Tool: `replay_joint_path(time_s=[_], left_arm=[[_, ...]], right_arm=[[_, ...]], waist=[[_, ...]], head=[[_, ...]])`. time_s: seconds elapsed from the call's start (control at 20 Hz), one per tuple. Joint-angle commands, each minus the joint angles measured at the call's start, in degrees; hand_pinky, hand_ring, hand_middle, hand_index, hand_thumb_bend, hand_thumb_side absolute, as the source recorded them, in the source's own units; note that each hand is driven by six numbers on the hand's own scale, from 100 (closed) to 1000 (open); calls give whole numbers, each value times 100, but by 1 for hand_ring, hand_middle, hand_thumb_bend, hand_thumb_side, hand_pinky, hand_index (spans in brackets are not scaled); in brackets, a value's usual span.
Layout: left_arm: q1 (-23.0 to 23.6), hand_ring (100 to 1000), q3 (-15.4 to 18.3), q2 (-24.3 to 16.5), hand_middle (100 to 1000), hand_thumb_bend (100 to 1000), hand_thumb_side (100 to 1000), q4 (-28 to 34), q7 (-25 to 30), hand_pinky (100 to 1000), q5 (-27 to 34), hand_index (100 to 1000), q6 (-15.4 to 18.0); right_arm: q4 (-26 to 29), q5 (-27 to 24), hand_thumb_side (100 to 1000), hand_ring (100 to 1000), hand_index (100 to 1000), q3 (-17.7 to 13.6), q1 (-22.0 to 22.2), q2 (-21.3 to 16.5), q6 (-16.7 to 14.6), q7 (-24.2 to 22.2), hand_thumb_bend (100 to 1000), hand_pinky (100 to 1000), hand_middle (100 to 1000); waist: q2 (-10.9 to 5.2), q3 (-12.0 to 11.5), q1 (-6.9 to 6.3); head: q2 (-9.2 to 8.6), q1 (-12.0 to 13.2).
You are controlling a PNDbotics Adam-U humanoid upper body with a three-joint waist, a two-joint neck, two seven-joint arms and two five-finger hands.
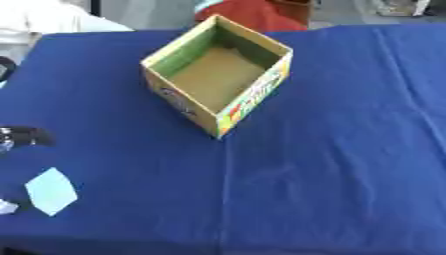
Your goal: Pick up objects on the table and place them in the box.
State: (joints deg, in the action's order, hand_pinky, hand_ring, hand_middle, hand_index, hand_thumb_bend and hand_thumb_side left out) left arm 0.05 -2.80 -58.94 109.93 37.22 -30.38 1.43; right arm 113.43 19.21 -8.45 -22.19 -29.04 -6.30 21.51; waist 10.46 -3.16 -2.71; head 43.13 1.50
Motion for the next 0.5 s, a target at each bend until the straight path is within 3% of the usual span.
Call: replay_joint_path(time_s=[0.05,0.5], left_arm=[[-46,923,69,-165,931,484,223,14,4,867,1,958,-18],[-190,935,-190,-188,944,539,248,-213,215,876,-45,966,10]], right_arm=[[116,1,1000,711,791,-53,-61,-123,-5,17,100,689,830],[116,-20,1000,709,789,-41,-71,-94,-11,1,100,687,831]], waist=[[-57,5,1],[-38,71,6]], head=[[-35,19],[-50,57]])
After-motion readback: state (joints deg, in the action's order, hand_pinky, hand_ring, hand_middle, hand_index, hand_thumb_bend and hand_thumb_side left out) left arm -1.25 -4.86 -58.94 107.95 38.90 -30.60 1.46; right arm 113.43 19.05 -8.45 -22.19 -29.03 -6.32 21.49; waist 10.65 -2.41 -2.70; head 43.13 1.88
